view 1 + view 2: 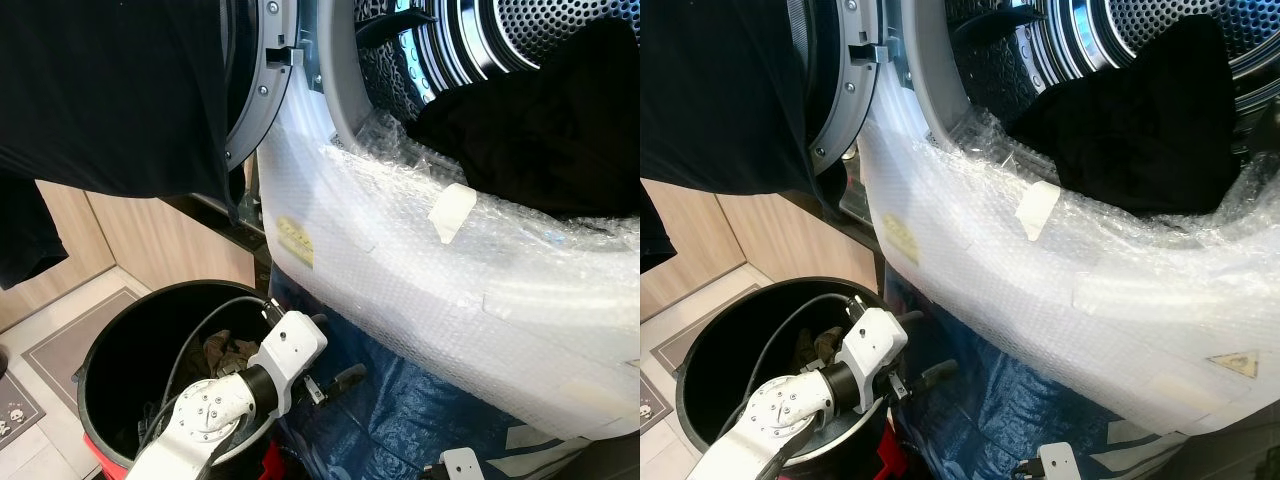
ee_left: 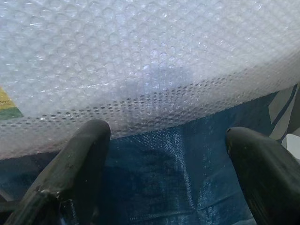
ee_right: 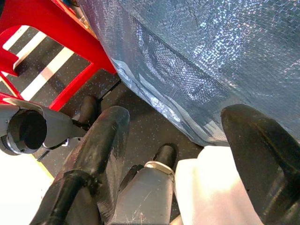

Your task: Clothes washing

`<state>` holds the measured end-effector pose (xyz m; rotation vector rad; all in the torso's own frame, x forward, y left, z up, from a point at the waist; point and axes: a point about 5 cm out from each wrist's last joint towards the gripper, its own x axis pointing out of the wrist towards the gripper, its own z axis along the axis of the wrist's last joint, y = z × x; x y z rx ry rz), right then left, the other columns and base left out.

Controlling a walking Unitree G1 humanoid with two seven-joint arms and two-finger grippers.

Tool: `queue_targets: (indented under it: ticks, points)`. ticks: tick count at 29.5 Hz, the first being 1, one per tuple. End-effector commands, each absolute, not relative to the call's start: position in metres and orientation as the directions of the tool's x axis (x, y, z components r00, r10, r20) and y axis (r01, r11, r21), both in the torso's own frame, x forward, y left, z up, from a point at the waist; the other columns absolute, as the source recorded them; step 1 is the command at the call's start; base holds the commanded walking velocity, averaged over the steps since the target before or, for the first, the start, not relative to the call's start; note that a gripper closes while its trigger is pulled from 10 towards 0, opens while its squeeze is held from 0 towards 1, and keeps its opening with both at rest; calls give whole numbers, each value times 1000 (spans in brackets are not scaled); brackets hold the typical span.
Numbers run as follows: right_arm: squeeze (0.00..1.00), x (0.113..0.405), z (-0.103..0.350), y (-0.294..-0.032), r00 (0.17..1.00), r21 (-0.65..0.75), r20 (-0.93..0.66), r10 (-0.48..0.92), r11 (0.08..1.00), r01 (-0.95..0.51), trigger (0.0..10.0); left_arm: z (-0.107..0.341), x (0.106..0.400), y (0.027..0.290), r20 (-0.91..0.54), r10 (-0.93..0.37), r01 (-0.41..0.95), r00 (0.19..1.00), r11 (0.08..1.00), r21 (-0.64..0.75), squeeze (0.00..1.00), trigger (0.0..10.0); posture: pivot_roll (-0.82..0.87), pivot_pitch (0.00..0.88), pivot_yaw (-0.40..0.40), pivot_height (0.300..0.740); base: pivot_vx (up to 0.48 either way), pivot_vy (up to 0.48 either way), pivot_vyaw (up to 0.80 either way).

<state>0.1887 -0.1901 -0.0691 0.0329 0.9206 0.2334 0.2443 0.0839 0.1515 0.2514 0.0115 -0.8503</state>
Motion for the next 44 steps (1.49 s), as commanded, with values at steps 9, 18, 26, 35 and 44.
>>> queue_targets:
  ticks: [9,18,26,35,44]
  points:
    - [0,188,-69,-195,586,117,-786,197,978,-172,10000,151,244,83,-117,-746,751,655,627,208,0,10000,127,81,-56,740,0,0,0]
    - [0,163,-87,-222,508,-39,-838,-199,951,307,10000,79,247,5,-347,-887,950,306,310,44,0,10000,40,51,-22,740,0,0,0]
    - [0,161,-87,-225,488,-58,-839,-241,931,361,10000,73,246,-4,-359,-893,960,271,276,37,0,10000,37,44,-22,740,0,0,0]
    - [0,156,-88,-234,452,-122,-833,-320,902,413,10000,14,249,-6,-555,-786,936,273,350,-36,0,10000,36,33,-31,740,0,0,0]
    - [0,163,-83,-239,455,-142,-818,-351,891,432,10000,-31,242,33,-721,-556,786,413,617,-26,0,10000,14,19,-38,740,0,0,0]
